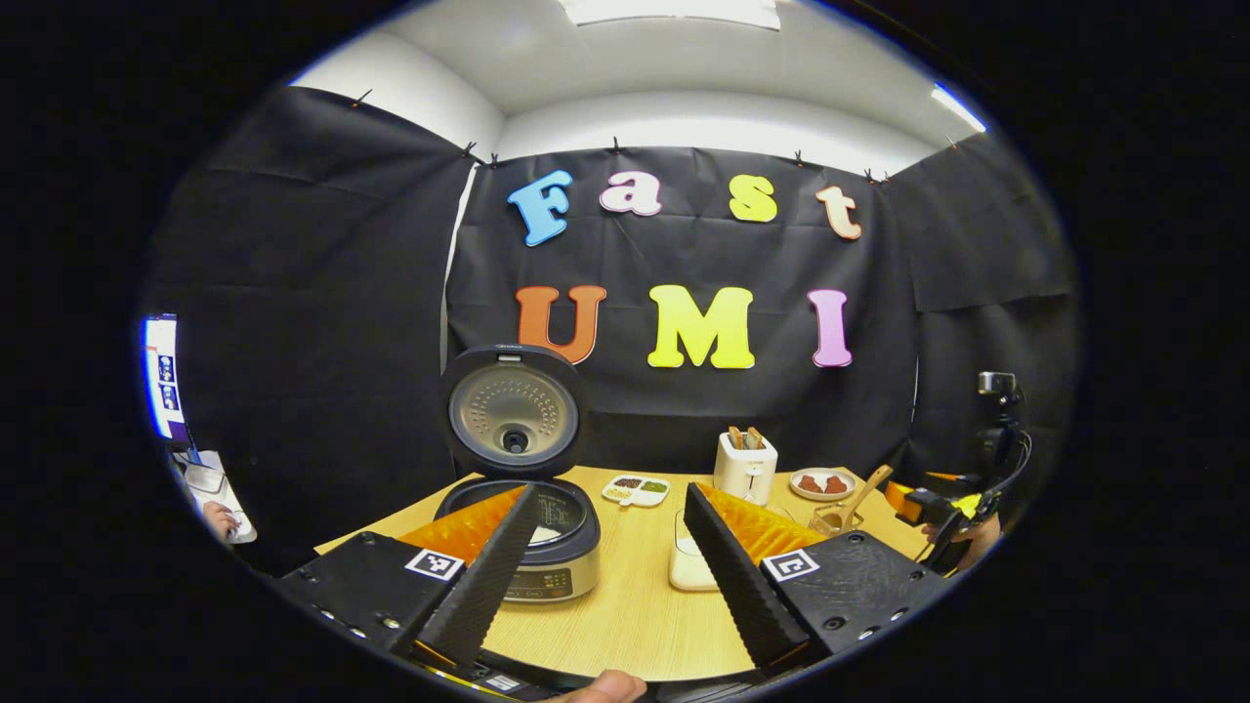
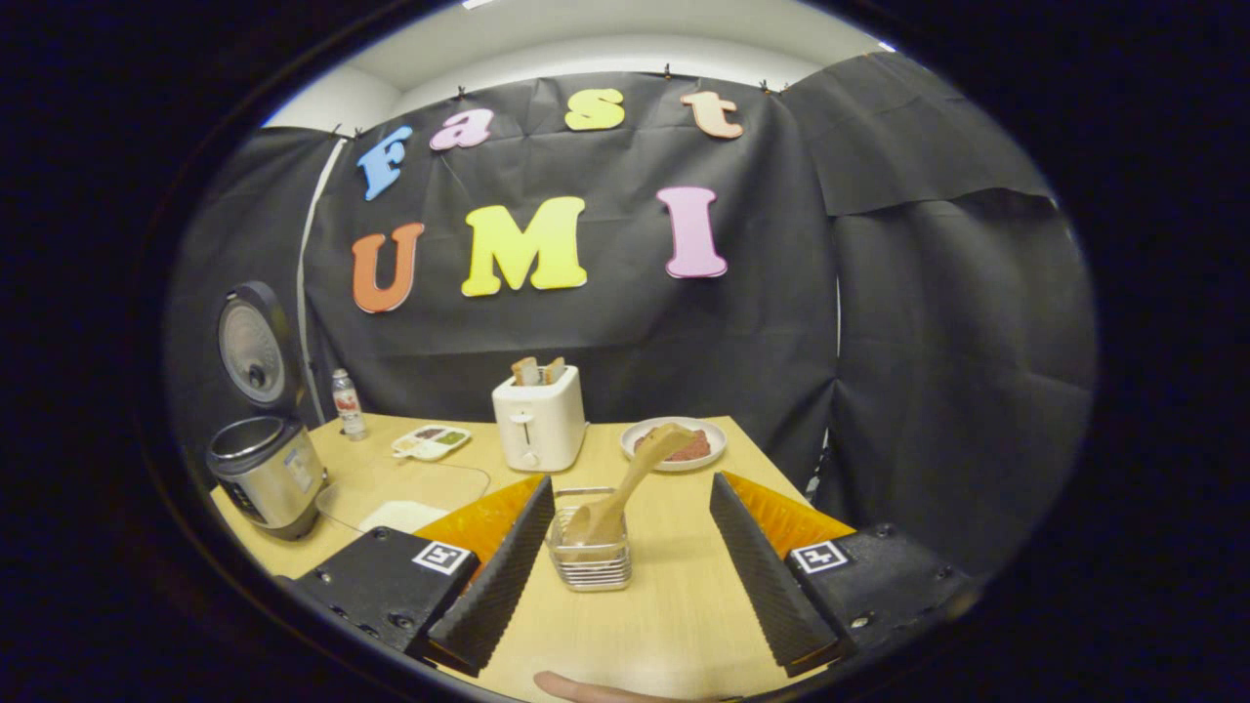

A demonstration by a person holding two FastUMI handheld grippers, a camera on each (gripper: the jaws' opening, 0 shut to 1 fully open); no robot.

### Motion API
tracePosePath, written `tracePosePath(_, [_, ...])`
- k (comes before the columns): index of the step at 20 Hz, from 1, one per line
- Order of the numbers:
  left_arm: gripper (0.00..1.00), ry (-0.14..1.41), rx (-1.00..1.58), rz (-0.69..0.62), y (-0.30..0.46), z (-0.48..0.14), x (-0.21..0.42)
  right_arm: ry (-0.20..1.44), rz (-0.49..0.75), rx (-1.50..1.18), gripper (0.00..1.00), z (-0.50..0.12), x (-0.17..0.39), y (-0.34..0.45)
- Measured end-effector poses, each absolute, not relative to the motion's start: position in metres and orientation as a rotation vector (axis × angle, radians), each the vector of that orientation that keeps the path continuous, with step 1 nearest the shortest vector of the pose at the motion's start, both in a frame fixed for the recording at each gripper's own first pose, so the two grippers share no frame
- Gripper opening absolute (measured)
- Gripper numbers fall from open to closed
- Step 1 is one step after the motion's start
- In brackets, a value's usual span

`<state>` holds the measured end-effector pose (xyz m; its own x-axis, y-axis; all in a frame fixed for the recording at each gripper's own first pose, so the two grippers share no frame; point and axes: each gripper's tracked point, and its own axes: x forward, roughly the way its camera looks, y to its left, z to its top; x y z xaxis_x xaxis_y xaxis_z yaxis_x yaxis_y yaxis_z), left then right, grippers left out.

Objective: Close the left gripper, press the button to open the rice cooker; take a wooden spoon from the chopstick holder with the right hand, scoop a spoonful of rice and pour it into the rice cooker, then put the wooden spoon back into the chopstick holder.

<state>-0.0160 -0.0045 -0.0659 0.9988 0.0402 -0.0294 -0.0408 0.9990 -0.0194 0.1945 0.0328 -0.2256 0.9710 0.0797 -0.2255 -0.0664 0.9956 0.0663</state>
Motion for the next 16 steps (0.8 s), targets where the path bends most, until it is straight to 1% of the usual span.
tracePosePath(3, [0.95,0.046,0.035,0.036,-0.012,-0.081,-0.028,0.267,0.068,0.075,1.0,-0.246,0.232,0.033])
tracePosePath(6, [0.95,0.038,0.034,0.014,-0.021,-0.086,-0.04,0.289,0.085,0.099,1.0,-0.261,0.263,0.037])
tracePosePath(9, [0.96,0.049,0.038,-0.004,-0.022,-0.093,-0.055,0.318,0.09,0.123,1.0,-0.278,0.286,0.043])
tracePosePath(10, [0.96,0.052,0.046,-0.012,-0.022,-0.094,-0.058,0.316,0.074,0.128,0.98,-0.282,0.292,0.041])
tracePosePath(11, [0.96,0.049,0.05,-0.011,-0.021,-0.094,-0.06,0.321,0.073,0.132,1.0,-0.285,0.298,0.042])
tracePosePath(13, [0.96,0.051,0.056,-0.002,-0.015,-0.097,-0.064,0.347,0.09,0.168,1.0,-0.297,0.307,0.049])
tracePosePath(14, [0.96,0.05,0.057,0.008,-0.01,-0.098,-0.065,0.357,0.096,0.199,0.99,-0.3,0.31,0.05])
tracePosePath(15, [0.96,0.05,0.058,0.016,-0.007,-0.098,-0.066,0.371,0.09,0.221,0.91,-0.304,0.315,0.05])
tracePosePath(16, [0.96,0.05,0.06,0.017,-0.008,-0.1,-0.067,0.379,0.093,0.234,0.9,-0.308,0.32,0.052])
